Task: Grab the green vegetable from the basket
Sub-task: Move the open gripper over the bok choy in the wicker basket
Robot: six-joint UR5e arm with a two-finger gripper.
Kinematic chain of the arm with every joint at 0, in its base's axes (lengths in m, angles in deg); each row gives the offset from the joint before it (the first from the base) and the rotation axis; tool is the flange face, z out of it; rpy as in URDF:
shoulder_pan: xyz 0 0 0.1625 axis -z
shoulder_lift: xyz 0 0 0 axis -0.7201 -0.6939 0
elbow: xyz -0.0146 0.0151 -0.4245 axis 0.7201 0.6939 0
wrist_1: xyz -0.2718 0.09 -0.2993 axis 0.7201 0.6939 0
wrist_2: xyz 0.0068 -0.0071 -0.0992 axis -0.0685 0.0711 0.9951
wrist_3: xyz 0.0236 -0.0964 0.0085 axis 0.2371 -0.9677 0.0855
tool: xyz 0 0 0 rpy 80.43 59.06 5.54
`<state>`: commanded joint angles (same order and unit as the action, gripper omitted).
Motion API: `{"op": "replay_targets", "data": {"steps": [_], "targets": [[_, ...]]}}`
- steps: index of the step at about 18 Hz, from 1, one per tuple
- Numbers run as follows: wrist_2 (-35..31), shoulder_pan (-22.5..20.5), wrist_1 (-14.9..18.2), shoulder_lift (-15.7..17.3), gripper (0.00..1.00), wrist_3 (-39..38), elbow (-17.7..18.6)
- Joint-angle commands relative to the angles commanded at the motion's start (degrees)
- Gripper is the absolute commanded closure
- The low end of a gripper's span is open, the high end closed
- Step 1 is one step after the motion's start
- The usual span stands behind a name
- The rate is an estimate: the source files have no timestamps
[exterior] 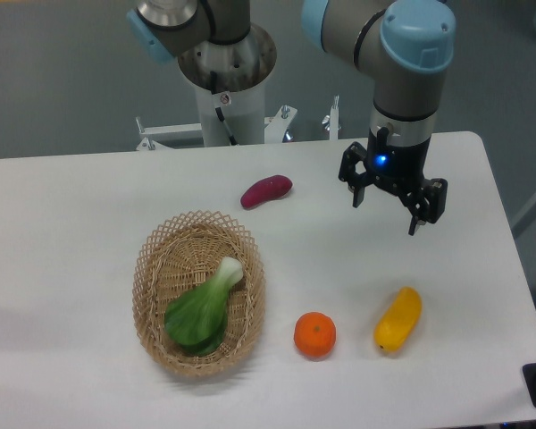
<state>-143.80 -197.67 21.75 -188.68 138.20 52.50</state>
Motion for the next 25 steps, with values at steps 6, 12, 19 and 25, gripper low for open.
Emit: {"op": "replay_targets", "data": {"steps": [6,12,19,25], "targets": [[1.84,0.61,0.0,0.61,0.0,-6.3,0.79],[6.15,2.37,-5.17,3.77,0.0,-14.05,6.31],[5.71,10.1,-11.16,4.04,0.0,-24.08,13.18],[2.91,17.04,-13.79,1.59,0.0,-27.16,16.69]]}}
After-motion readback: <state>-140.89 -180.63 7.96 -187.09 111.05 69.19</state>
